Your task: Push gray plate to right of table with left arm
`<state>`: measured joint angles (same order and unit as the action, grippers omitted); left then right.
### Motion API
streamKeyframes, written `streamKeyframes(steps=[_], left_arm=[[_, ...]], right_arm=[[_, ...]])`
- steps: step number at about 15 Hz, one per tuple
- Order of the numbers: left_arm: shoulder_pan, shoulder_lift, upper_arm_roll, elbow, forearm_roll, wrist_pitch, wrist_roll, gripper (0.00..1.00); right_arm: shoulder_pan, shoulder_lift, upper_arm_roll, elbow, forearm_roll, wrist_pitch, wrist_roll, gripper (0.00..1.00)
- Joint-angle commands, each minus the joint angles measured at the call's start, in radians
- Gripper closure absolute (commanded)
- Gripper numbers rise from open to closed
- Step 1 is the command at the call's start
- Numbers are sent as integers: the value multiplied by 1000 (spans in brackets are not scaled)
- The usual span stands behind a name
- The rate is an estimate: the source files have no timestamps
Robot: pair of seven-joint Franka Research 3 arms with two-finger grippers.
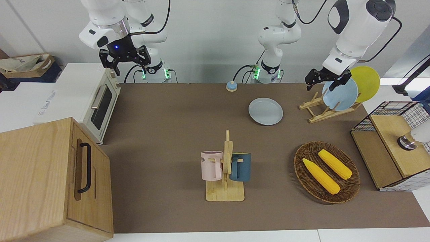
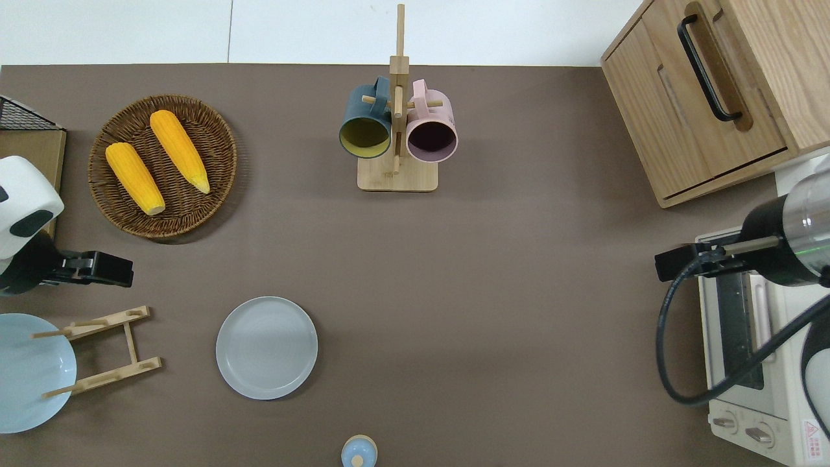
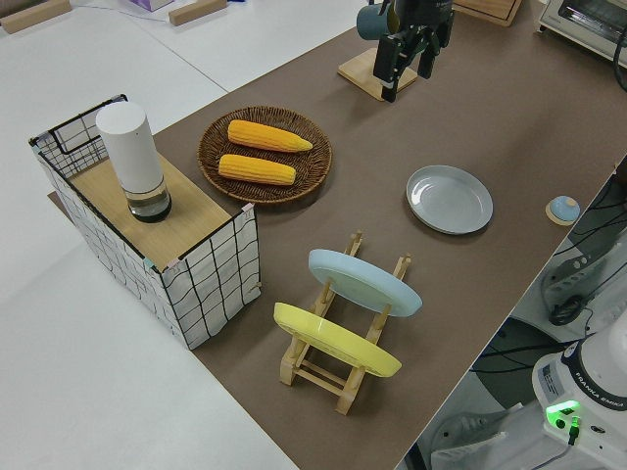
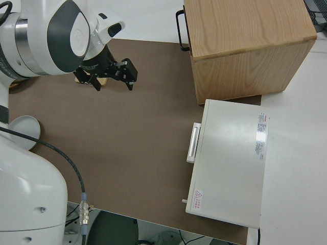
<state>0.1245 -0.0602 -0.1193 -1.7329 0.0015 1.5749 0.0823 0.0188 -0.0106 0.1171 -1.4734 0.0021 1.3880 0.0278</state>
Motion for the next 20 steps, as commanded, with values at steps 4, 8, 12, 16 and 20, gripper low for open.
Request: streamKeyframes(steps=[4,8,12,16,20], left_arm=[[3,-18,1,-33,-9,-1,14,7],[1,-39,1,-91,-14,0,14,7],[3,-102,0,-225,-26,86,14,7],[3,-157,4,-376,-58,198,14,9],[-3,-208,4,-499,-60,279,14,9]], right_arm=[[-20,-6,15,4,10,-12,0,17],[-20,-6,15,4,10,-12,1,17],[-20,-6,15,4,10,-12,0,17],[-20,-6,15,4,10,-12,1,17],[-20,-6,15,4,10,-12,1,17]])
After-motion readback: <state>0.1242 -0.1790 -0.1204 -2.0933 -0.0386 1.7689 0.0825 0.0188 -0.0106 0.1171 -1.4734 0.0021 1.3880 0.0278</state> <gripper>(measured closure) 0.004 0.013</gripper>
